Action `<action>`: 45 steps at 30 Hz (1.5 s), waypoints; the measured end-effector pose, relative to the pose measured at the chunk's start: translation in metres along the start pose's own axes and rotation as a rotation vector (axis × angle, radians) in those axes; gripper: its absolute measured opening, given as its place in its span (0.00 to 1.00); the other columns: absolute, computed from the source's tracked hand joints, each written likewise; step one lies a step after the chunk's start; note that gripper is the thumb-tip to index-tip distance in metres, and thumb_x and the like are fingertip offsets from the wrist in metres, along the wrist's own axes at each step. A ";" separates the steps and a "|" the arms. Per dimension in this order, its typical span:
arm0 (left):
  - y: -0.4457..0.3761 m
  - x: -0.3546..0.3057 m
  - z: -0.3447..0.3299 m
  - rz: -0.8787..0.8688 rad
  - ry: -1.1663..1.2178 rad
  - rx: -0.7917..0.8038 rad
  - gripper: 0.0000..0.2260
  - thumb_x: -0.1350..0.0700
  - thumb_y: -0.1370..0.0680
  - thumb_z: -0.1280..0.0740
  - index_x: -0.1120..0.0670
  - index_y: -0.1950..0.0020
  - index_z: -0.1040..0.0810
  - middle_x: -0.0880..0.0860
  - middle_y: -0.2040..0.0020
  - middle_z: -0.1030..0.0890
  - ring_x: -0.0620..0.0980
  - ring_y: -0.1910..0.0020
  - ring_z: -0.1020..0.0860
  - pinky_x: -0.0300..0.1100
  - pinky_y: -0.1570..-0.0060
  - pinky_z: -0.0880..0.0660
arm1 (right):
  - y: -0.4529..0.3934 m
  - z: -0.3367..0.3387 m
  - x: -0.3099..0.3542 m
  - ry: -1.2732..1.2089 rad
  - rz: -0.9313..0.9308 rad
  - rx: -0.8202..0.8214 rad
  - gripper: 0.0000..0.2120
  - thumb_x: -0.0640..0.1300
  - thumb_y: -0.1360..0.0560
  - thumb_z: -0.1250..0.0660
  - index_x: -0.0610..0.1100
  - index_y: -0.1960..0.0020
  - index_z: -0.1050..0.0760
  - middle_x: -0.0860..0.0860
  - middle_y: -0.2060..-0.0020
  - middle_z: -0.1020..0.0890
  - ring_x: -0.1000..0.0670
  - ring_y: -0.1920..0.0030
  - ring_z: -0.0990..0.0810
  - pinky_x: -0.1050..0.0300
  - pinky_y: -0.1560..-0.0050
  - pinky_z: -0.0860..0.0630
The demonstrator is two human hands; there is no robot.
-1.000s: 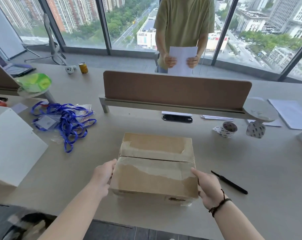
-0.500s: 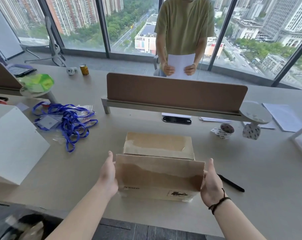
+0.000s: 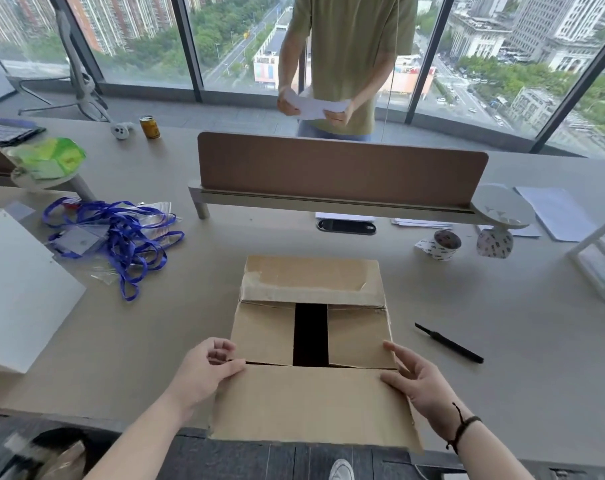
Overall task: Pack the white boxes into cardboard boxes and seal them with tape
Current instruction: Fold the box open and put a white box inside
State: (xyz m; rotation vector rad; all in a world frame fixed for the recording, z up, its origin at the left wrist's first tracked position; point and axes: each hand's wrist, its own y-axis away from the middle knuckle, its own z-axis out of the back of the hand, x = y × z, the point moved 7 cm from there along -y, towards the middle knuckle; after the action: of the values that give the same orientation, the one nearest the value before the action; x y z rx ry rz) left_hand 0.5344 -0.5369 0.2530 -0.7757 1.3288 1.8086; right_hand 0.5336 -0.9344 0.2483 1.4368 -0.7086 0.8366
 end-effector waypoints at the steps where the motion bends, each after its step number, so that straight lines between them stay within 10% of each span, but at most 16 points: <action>1: -0.002 -0.003 0.001 -0.026 -0.026 -0.025 0.13 0.61 0.29 0.21 0.56 0.48 0.20 0.56 0.54 0.20 0.52 0.56 0.23 0.43 0.55 0.25 | 0.000 -0.001 0.000 0.010 0.015 0.002 0.25 0.31 0.25 0.28 0.51 0.33 0.24 0.51 0.39 0.16 0.53 0.39 0.17 0.59 0.40 0.20; 10: -0.033 -0.027 -0.001 -0.163 -0.090 -0.175 0.09 0.61 0.24 0.26 0.48 0.50 0.19 0.52 0.52 0.18 0.53 0.52 0.20 0.50 0.50 0.22 | -0.013 0.000 0.013 0.076 0.022 -0.022 0.26 0.37 0.25 0.25 0.55 0.32 0.24 0.50 0.37 0.17 0.51 0.33 0.21 0.53 0.35 0.24; 19: -0.072 -0.057 -0.023 -0.258 -0.396 -0.211 0.15 0.59 0.21 0.31 0.46 0.36 0.18 0.61 0.29 0.27 0.57 0.27 0.32 0.48 0.28 0.36 | -0.061 -0.025 0.070 0.757 0.123 -0.124 0.31 0.51 0.23 0.30 0.54 0.22 0.36 0.48 0.19 0.44 0.50 0.19 0.45 0.55 0.23 0.43; 24: -0.077 -0.095 -0.025 -0.507 -0.301 -0.224 0.27 0.64 0.24 0.28 0.48 0.27 0.28 0.47 0.29 0.29 0.46 0.30 0.32 0.34 0.31 0.37 | -0.069 -0.028 0.114 0.719 0.318 -0.223 0.30 0.48 0.22 0.30 0.55 0.22 0.36 0.50 0.19 0.43 0.49 0.20 0.43 0.55 0.26 0.39; 27: -0.096 -0.115 -0.028 -0.564 -0.389 -0.181 0.34 0.61 0.24 0.27 0.45 0.22 0.36 0.48 0.24 0.33 0.47 0.24 0.38 0.43 0.26 0.42 | -0.085 -0.029 0.142 0.703 0.374 -0.222 0.33 0.48 0.22 0.31 0.57 0.20 0.40 0.52 0.19 0.43 0.52 0.20 0.45 0.56 0.25 0.42; 35: -0.160 -0.139 -0.051 -0.389 -0.793 -0.047 0.32 0.45 0.19 0.37 0.39 0.19 0.49 0.39 0.18 0.58 0.50 0.18 0.57 0.57 0.22 0.45 | -0.156 -0.025 0.169 0.741 0.286 -0.159 0.35 0.52 0.20 0.33 0.54 0.18 0.46 0.53 0.18 0.46 0.50 0.19 0.45 0.52 0.22 0.43; 45: -0.155 -0.146 -0.075 -0.326 -1.108 -0.099 0.39 0.29 0.23 0.45 0.45 0.18 0.52 0.52 0.17 0.55 0.57 0.19 0.58 0.59 0.22 0.58 | -0.164 -0.044 0.142 1.214 0.291 -0.190 0.38 0.63 0.21 0.39 0.51 0.18 0.51 0.49 0.17 0.52 0.42 0.18 0.58 0.43 0.20 0.55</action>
State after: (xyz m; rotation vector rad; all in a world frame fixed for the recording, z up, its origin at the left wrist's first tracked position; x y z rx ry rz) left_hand 0.7466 -0.6116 0.2725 0.0431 0.3563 1.6084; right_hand 0.7450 -0.8738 0.2754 0.4509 -0.0331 1.5819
